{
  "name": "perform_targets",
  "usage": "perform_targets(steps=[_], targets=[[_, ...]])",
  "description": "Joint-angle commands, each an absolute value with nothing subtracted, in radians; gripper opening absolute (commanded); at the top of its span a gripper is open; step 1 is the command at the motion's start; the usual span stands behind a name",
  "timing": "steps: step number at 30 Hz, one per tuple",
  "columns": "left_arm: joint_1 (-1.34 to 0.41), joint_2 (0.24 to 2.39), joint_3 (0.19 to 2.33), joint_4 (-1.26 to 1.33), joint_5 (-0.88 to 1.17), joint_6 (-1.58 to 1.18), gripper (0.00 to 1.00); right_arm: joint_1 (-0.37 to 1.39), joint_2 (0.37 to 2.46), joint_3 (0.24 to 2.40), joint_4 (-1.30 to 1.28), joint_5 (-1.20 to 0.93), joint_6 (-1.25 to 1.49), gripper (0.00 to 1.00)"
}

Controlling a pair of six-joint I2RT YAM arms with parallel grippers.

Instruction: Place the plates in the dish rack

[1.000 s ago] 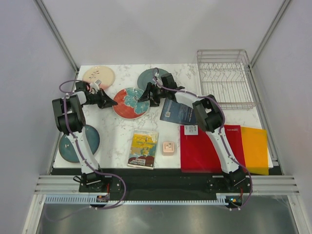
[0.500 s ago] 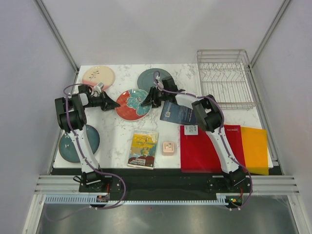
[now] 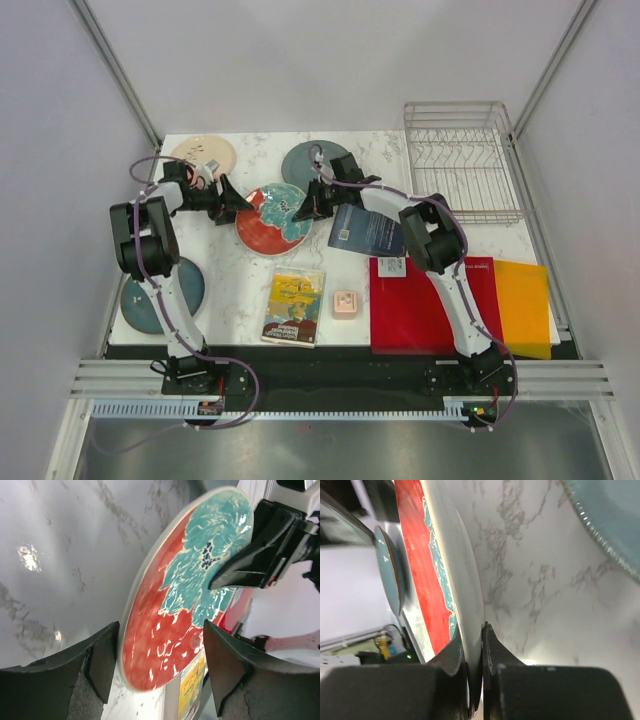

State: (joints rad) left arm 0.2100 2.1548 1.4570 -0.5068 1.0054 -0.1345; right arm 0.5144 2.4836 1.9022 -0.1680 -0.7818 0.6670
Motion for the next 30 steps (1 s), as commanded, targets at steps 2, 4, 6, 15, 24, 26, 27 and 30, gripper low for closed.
perform_targets(steps=[2, 4, 6, 15, 24, 26, 27, 30], targets=[[0.245, 1.889, 1.515, -0.499, 0.884, -0.075, 0.82, 0.419, 2.247, 2.035, -0.325, -0.775, 0.460, 0.00], [0.241, 1.846, 1.517, -0.488, 0.846, -0.075, 0.90, 0.387, 2.191, 2.066, -0.374, -0.709, 0.387, 0.00], [0.212, 1.800, 1.523, -0.483, 0.803, -0.080, 0.99, 0.344, 2.140, 2.121, -0.411, -0.611, 0.326, 0.00], [-0.081, 1.729, 1.557, -0.476, 0.454, -0.080, 1.00, 0.166, 1.984, 2.247, -0.448, -0.051, 0.028, 0.00], [-0.238, 1.695, 1.589, -0.465, 0.494, -0.120, 1.00, -0.078, 1.950, 2.278, -0.356, 0.210, -0.061, 0.00], [-0.241, 1.675, 1.582, -0.462, 0.480, -0.121, 1.00, -0.107, 1.957, 2.284, -0.354, 0.242, -0.113, 0.00], [-0.241, 1.671, 1.577, -0.460, 0.471, -0.121, 1.00, -0.116, 1.966, 2.289, -0.357, 0.270, -0.129, 0.00], [-0.242, 1.654, 1.562, -0.457, 0.433, -0.115, 1.00, -0.141, 1.985, 2.296, -0.357, 0.299, -0.163, 0.00]])
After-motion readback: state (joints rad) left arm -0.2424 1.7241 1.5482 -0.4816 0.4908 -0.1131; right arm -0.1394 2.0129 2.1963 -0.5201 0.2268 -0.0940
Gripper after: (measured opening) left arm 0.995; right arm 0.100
